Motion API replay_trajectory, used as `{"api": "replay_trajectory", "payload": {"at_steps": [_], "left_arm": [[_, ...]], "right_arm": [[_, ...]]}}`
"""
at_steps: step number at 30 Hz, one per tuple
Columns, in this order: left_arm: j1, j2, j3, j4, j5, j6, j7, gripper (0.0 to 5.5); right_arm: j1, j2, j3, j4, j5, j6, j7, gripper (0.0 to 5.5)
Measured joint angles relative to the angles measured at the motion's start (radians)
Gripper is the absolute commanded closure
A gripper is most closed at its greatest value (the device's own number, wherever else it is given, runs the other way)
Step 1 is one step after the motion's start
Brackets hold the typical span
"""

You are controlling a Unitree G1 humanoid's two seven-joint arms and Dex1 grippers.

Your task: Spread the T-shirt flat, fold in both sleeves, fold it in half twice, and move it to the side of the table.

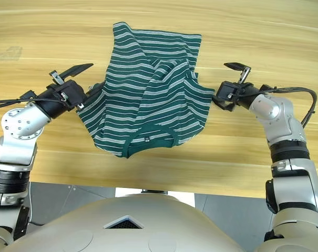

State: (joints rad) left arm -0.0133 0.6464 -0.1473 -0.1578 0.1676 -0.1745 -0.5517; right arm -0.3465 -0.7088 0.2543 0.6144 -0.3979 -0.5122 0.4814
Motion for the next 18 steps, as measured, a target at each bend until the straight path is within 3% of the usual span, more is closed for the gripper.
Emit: {"api": "replay_trajectory", "payload": {"at_steps": [7,18], "left_arm": [[0.025,-0.006,-0.011,0.028,0.029,-0.026,0.013,3.16],[0.050,-0.012,-0.013,0.052,0.046,-0.048,0.021,3.16]], "right_arm": [[-0.042,-0.065,-0.010,0.038,-0.057,0.014,-0.054,0.39],[0.041,-0.086,-0.030,-0.235,-0.037,0.054,0.003,0.39]]}}
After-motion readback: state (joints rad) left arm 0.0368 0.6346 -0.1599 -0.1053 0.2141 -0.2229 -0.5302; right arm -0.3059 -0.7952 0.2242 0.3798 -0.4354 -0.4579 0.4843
